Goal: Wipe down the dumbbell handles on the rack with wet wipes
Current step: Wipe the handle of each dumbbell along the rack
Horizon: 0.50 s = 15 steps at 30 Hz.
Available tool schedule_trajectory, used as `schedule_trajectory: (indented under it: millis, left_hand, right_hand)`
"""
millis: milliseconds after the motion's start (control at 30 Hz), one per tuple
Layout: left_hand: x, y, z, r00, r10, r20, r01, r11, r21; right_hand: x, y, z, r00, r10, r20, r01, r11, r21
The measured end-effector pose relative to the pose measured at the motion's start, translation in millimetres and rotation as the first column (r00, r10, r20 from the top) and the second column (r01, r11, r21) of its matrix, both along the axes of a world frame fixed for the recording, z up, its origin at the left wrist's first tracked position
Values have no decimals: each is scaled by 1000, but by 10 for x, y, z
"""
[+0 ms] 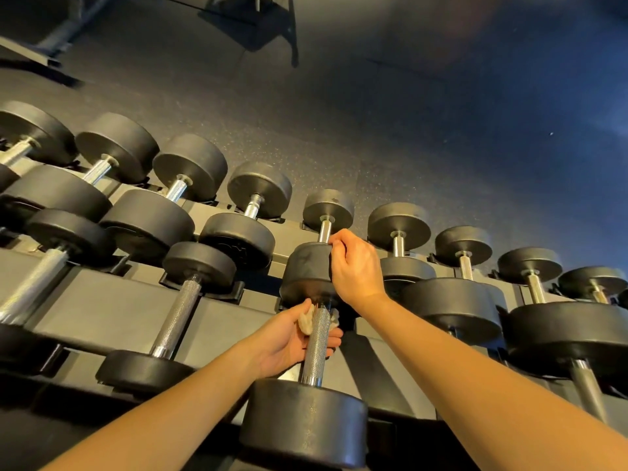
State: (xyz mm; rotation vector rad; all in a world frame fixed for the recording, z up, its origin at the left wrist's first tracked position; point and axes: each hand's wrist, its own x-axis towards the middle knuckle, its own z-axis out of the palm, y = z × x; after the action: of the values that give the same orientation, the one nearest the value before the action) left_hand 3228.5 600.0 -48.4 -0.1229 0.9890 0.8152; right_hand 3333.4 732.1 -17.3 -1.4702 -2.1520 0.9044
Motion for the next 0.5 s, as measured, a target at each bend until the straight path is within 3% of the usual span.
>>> schedule_trajectory:
  millis: [67, 133, 167, 233, 300, 400, 500]
  left_hand:
    - [-30, -1, 19, 996, -11, -84, 11, 1000, 7]
    - [-23, -4, 56, 954, -59, -292, 64, 998, 10]
    - [-30, -15, 68, 890, -105, -444, 129, 991, 23]
    - [-58, -44, 85, 664, -162, -730, 319, 945, 80]
    - [-52, -83, 139, 435, -81, -897, 410, 904, 118]
    - [9, -88, 229, 297, 112, -948, 434, 869, 238]
    - [17, -3, 220, 68, 236, -969, 630, 743, 225]
  right_hand:
    - [0, 5, 1, 1000, -4, -4, 4, 1000, 0]
    - [5, 7, -8, 1000, -13, -10, 13, 1000, 5]
    - [6, 7, -12, 1000, -15, -10, 15, 1000, 10]
    - [5, 9, -19, 1000, -18, -12, 18, 1000, 12]
    - [2, 4, -18, 1000, -21, -16, 21, 1000, 7]
    - [-1, 3, -19, 1000, -23, -14, 23, 1000, 14]
    - [-2, 1, -23, 1000, -25, -9, 25, 999, 25]
